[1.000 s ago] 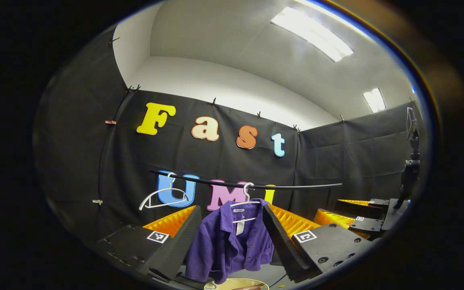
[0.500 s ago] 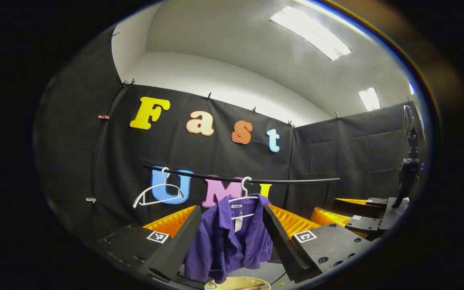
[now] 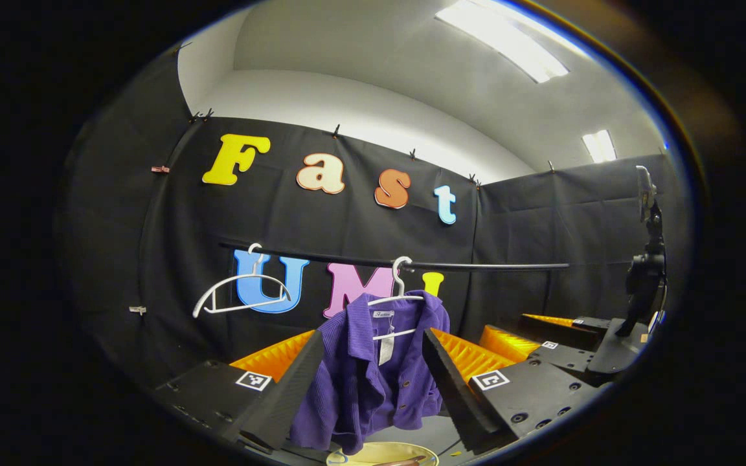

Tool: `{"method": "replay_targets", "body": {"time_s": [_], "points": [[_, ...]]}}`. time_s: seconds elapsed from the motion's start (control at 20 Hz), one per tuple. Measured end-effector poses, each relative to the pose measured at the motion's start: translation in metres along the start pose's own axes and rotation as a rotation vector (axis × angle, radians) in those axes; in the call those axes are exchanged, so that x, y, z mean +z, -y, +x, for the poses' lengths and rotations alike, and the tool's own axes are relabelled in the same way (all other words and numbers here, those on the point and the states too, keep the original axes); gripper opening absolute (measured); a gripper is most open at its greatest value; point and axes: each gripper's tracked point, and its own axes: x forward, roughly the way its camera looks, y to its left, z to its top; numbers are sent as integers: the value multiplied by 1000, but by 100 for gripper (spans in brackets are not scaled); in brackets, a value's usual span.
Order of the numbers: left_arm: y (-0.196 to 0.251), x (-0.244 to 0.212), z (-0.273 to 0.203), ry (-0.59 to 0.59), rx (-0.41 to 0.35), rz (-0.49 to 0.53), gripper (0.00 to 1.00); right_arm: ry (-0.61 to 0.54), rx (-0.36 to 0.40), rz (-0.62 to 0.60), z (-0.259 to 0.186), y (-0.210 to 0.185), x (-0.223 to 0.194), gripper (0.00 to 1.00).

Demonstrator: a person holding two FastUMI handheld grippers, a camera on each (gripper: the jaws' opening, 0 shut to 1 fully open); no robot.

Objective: Grasp the clothes on the hanger with both hands and then place them into the laundry hamper below.

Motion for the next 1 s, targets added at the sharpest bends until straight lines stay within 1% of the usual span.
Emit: {"method": "replay_targets", "body": {"time_s": [0.15,0.3,0.4,0.5,0.6,0.7,0.8,0.85,1.0], "points": [[-1,-27,40,-7,67,-35,96,-26,32,18,46,17,-27,96],[8,-56,71,-32,111,-73,96,-101,64,51,85,32,-65,96],[8,-73,88,-55,163,-88,96,-135,85,37,107,41,-82,97],[4,-92,101,-75,219,-111,96,-145,117,35,122,45,-94,99],[-4,-111,110,-93,284,-141,96,-168,144,42,137,44,-107,96],[-11,-128,122,-122,328,-159,96,-193,166,56,150,42,-120,95],[-13,-140,134,-144,354,-162,96,-218,176,68,161,43,-132,95],[-14,-147,137,-152,364,-160,93,-227,184,77,166,42,-136,95],[-24,-146,162,-149,394,-144,93,-240,190,97,181,43,-145,95]]}}
